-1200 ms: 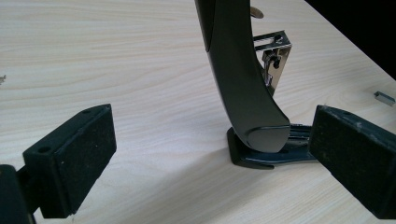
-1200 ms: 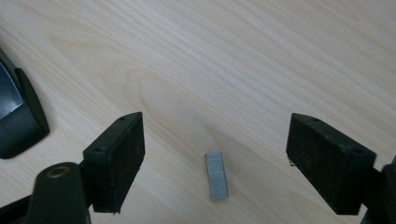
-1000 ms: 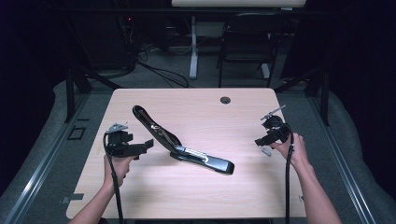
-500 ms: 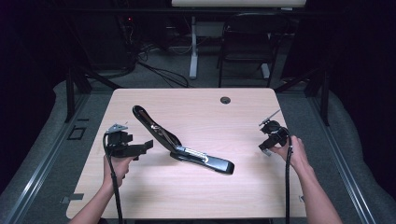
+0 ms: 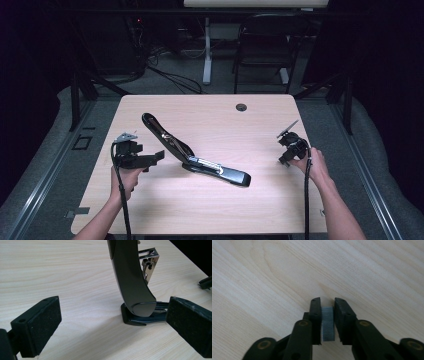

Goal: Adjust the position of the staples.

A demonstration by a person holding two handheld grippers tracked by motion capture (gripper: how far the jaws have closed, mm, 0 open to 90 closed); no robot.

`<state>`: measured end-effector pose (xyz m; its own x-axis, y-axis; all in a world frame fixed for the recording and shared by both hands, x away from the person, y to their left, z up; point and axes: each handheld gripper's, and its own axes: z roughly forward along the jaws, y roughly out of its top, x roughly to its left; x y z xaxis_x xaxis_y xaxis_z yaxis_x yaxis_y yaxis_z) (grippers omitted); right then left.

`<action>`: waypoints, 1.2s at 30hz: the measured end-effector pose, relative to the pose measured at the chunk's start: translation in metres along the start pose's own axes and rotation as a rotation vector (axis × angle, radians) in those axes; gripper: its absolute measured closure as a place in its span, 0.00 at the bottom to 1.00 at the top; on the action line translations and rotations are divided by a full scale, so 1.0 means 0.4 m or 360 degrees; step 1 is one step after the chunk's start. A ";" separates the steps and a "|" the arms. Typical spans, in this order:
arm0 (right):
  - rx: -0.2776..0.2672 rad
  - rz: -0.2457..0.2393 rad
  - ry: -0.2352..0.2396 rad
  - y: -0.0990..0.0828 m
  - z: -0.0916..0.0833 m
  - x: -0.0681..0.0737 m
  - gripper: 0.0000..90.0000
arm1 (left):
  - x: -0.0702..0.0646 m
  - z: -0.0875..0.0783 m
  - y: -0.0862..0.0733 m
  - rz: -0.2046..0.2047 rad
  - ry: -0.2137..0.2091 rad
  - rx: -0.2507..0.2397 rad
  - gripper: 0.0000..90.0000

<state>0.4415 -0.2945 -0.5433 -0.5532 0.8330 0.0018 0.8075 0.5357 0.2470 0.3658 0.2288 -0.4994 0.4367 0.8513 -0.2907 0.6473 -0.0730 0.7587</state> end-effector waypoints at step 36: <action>-0.0185 -0.0034 0.0094 0.010 -0.061 0.052 0.87 | 0.005 -0.005 0.000 -0.0005 -0.0001 0.0005 0.01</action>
<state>0.4283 -0.2782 -0.5185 -0.5839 0.8102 0.0513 0.7680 0.5308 0.3583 0.3655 0.2314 -0.4989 0.4350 0.8513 -0.2935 0.6508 -0.0719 0.7558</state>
